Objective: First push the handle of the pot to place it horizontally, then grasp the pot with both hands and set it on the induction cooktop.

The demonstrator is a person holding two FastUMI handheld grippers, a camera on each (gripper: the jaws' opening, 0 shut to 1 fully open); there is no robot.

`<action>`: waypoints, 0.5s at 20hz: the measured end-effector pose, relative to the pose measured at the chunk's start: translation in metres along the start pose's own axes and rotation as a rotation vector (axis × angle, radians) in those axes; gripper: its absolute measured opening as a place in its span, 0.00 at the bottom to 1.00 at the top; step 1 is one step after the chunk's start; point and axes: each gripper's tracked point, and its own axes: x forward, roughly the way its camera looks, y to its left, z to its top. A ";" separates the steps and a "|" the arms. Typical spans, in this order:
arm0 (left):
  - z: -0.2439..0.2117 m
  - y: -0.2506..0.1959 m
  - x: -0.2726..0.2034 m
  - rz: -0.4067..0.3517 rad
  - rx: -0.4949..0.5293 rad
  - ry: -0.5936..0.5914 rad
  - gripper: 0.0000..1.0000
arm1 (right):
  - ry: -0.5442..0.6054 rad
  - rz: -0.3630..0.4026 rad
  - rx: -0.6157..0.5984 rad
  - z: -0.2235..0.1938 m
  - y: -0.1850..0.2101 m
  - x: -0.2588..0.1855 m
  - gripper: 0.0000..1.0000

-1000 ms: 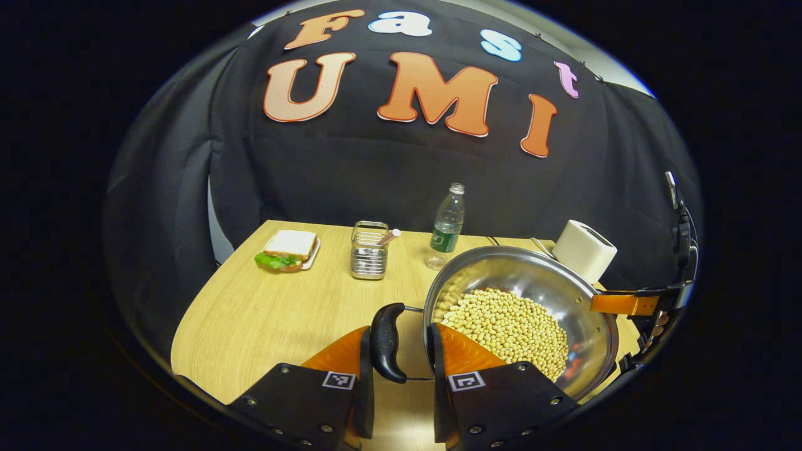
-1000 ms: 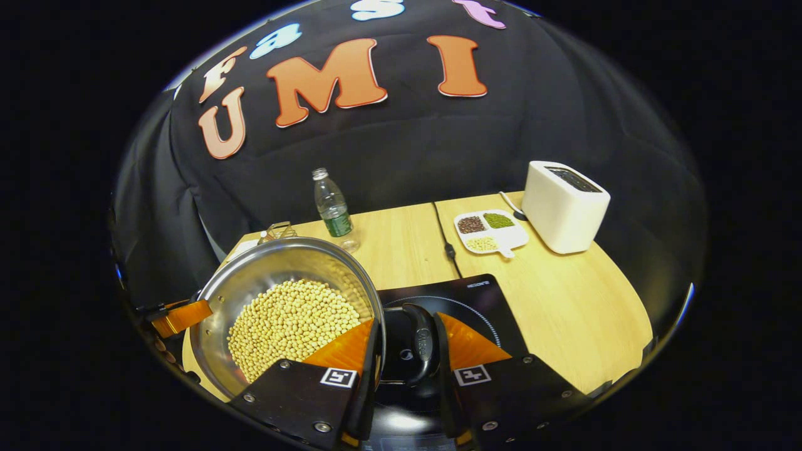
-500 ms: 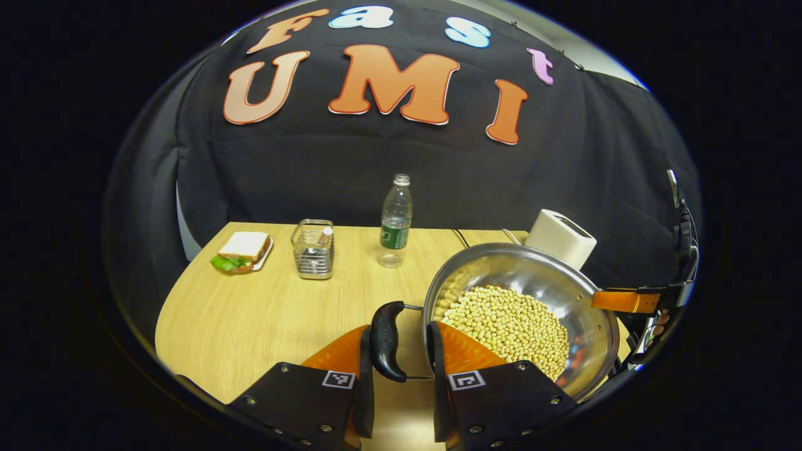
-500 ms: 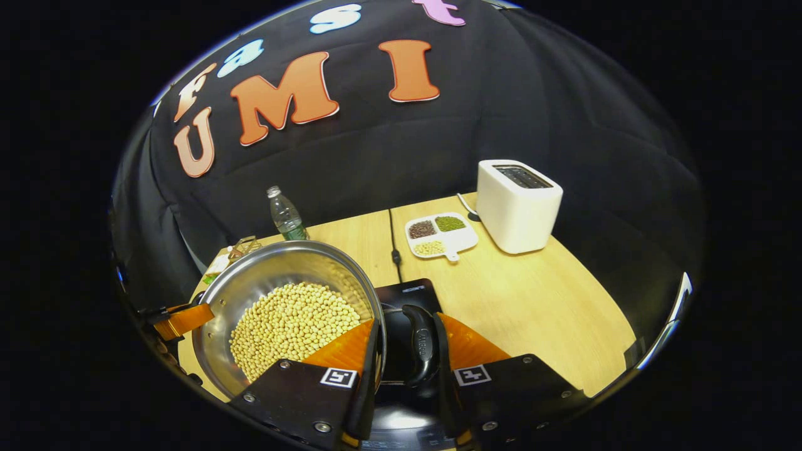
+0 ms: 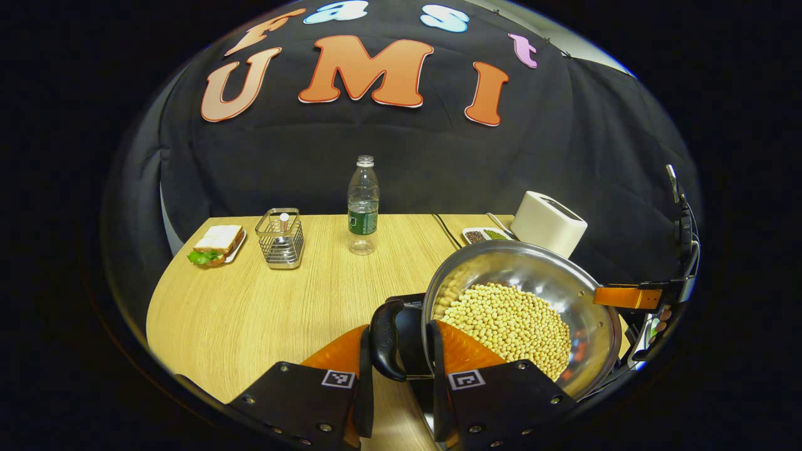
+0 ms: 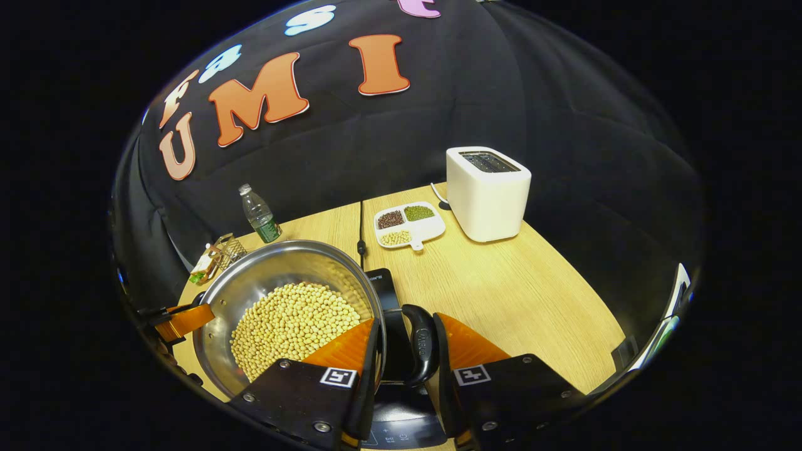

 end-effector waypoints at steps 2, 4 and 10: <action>-0.005 -0.001 0.003 0.002 -0.004 0.007 0.38 | 0.010 0.002 -0.002 -0.004 -0.003 0.001 0.42; -0.011 -0.002 0.005 0.004 -0.021 0.019 0.38 | 0.019 0.003 -0.010 -0.010 -0.003 0.003 0.42; -0.024 0.000 0.007 0.005 -0.036 0.030 0.38 | 0.050 0.023 -0.002 -0.020 -0.005 0.007 0.43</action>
